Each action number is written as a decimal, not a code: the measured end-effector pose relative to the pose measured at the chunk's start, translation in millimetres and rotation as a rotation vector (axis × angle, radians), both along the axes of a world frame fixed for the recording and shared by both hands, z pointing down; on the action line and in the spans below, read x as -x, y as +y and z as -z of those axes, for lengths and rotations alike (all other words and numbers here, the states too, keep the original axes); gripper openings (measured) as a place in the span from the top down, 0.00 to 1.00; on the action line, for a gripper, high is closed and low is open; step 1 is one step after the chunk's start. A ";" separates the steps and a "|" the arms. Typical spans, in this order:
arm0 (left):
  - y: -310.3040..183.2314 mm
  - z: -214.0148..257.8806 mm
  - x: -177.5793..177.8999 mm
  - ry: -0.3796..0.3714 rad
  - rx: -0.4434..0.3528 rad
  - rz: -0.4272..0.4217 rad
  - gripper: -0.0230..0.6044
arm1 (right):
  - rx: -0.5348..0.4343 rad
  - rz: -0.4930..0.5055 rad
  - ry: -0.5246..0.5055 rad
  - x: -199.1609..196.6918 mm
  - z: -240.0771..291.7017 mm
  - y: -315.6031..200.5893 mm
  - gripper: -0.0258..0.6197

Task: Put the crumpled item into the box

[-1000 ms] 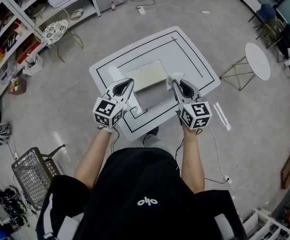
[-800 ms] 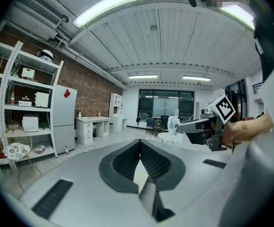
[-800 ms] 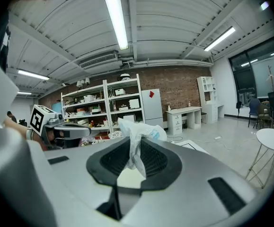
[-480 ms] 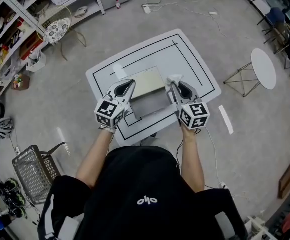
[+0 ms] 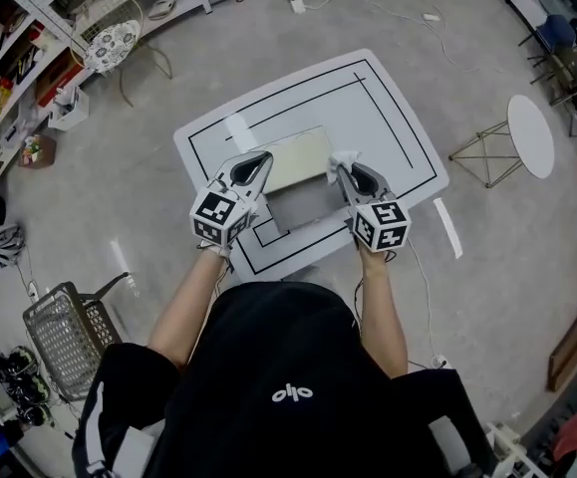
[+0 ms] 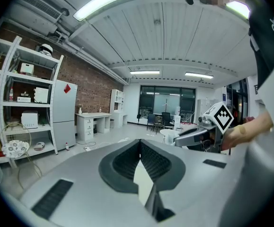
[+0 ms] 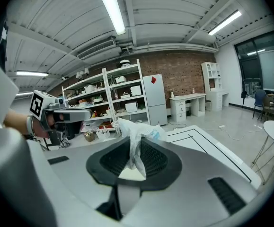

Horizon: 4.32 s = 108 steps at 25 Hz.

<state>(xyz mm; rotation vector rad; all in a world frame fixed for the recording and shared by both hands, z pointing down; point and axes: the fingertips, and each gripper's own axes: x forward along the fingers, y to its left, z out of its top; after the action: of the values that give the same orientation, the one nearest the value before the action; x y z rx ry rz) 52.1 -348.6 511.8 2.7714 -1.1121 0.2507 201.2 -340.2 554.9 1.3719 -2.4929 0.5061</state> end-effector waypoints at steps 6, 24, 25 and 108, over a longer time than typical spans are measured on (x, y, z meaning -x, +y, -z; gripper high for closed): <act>-1.7 -12.2 28.5 0.005 0.033 -0.038 0.95 | 0.074 0.033 0.023 47.4 -39.1 5.9 0.84; 11.5 -68.2 49.7 0.021 0.153 -0.194 0.95 | 0.453 0.156 0.241 124.0 -203.7 51.1 0.84; 13.4 -69.1 48.8 0.021 0.157 -0.200 0.95 | 0.477 0.158 0.253 124.9 -210.1 52.7 0.84; -42.3 48.7 45.3 0.078 -0.078 -0.179 0.95 | -0.146 -0.323 0.119 -8.6 76.3 32.8 0.95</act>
<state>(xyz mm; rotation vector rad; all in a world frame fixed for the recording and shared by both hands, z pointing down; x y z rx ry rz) 6.8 -390.9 463.1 2.9248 -0.8751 0.1203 209.7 -307.4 478.6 1.8184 -2.2617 0.2959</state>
